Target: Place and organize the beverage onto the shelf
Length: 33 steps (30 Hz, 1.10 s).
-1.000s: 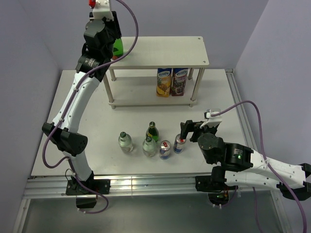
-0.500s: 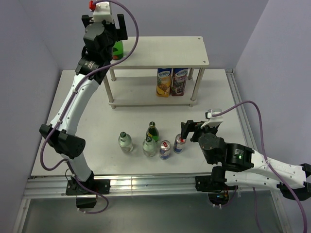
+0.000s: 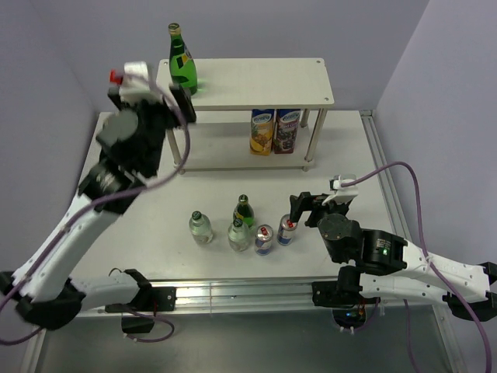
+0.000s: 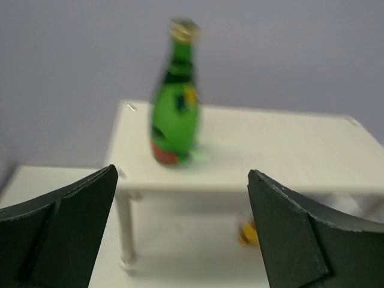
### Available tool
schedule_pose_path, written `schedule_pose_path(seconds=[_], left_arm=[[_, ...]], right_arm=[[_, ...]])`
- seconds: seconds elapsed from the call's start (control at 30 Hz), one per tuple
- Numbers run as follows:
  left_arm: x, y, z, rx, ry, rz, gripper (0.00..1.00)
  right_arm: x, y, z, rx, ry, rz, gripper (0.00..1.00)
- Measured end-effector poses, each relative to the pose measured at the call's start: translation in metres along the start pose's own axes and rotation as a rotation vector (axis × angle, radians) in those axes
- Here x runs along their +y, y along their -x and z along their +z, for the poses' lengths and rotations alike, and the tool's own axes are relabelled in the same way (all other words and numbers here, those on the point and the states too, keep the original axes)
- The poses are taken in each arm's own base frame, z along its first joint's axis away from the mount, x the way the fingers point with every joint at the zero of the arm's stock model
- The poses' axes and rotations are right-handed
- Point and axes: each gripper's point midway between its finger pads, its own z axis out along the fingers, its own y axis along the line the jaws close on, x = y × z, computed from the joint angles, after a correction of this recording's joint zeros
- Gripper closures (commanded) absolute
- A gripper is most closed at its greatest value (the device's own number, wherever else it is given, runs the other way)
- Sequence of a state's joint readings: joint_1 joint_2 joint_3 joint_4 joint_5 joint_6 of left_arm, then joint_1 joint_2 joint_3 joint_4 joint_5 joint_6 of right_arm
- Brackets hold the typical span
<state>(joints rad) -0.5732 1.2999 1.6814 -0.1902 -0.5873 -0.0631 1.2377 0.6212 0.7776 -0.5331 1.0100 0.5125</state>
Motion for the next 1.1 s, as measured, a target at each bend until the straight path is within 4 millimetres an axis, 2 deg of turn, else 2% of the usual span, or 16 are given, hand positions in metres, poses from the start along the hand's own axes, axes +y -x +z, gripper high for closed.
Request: schedule_pose_path(seconds=[0.03,0.1,0.17,0.27,0.43,0.47,0.53,0.7,0.93,1.1], left_arm=[[-0.013,-0.007,-0.037,0.017,-0.058,-0.030,0.05],[-0.032,-0.026,-0.085,0.054,-0.171,-0.097,0.07],[-0.036,-0.057,-0.116,0.109,-0.234,-0.138,0.07],[-0.041,-0.115,-0.139,0.199,-0.255,-0.177,0.07],[-0.076,-0.233,-0.169,0.416,-0.299,-0.089,0.06],[-0.082,-0.253,-0.175,0.453,-0.306,-0.065,0.05],[-0.092,-0.274,-0.184,0.495,-0.322,-0.038,0.05],[-0.112,-0.291,-0.188,0.517,-0.332,-0.056,0.04],[-0.127,-0.295,-0.185,0.510,-0.329,-0.112,0.05],[-0.134,-0.312,-0.187,0.529,-0.325,-0.092,0.05]], right_arm=[[0.000,0.000,0.000,0.000,0.000,0.000,0.03],[0.000,0.000,0.000,0.000,-0.001,0.002,0.03],[0.000,0.000,0.000,0.000,-0.001,0.002,0.03],[0.000,-0.001,0.000,0.001,-0.003,-0.001,0.03],[-0.001,-0.003,0.001,0.007,-0.012,-0.006,0.03],[-0.001,-0.003,0.001,0.007,-0.013,-0.005,0.03],[-0.001,-0.003,0.001,0.007,-0.015,-0.004,0.03],[-0.002,-0.004,0.001,0.007,-0.021,-0.004,0.03],[-0.002,-0.004,0.001,0.006,-0.024,-0.003,0.03],[-0.002,-0.004,0.001,0.006,-0.023,-0.003,0.03]])
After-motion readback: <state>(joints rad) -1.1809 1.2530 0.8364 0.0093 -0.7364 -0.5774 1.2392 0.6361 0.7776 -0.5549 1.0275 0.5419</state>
